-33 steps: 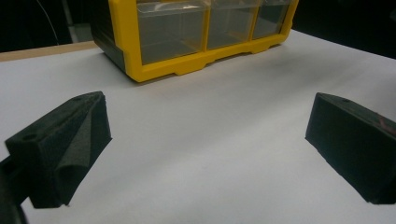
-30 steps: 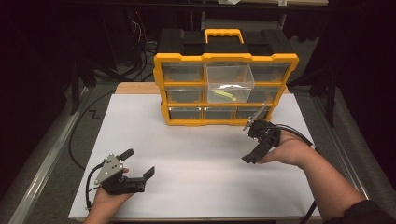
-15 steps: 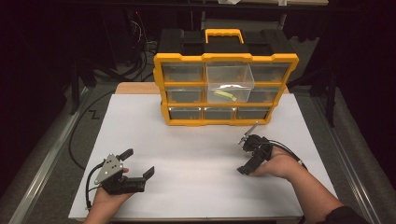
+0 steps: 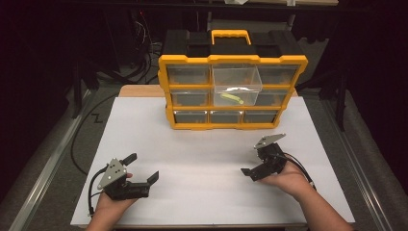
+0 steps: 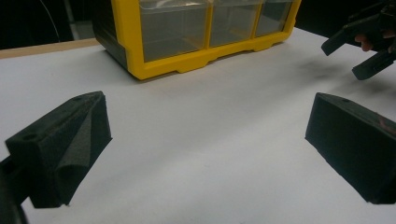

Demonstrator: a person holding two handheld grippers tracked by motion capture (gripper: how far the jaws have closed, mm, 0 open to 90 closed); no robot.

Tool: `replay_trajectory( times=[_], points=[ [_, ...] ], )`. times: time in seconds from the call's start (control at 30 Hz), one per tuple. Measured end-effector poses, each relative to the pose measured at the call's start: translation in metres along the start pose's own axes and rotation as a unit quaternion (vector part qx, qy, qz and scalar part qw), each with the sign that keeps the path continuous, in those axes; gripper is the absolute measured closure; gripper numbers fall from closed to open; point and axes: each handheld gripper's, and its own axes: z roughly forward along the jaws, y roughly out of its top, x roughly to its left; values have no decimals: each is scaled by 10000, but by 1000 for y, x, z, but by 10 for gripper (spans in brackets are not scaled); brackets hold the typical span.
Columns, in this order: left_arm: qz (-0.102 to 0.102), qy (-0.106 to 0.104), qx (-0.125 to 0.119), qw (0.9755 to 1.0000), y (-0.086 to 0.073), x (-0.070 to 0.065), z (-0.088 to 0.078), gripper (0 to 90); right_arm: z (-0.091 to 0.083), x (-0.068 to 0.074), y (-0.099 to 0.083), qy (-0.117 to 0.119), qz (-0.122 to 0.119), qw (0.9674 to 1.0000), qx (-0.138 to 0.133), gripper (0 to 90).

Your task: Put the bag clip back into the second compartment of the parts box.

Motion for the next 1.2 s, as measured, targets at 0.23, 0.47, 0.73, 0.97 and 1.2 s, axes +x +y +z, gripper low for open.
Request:
replay_trajectory(
  times=[0.23,0.47,0.73,0.97,1.2],
  points=[
    [-10,13,19,10000,0,1,1,13,-12,4,-18,55,486,9918,-1182,0],
    [-35,28,45,10000,-1,2,2,14,-15,9,-38,33,848,9775,-1931,0],
    [-117,106,140,9998,-3,3,4,13,-21,15,-64,-310,734,9666,-2436,0],
    [-37,105,181,9998,-3,-2,5,13,-25,14,-66,-400,786,9615,-2604,0],
    [-35,70,153,9999,-3,-1,2,13,-27,14,-65,-572,802,9594,-2641,0]
  ],
)
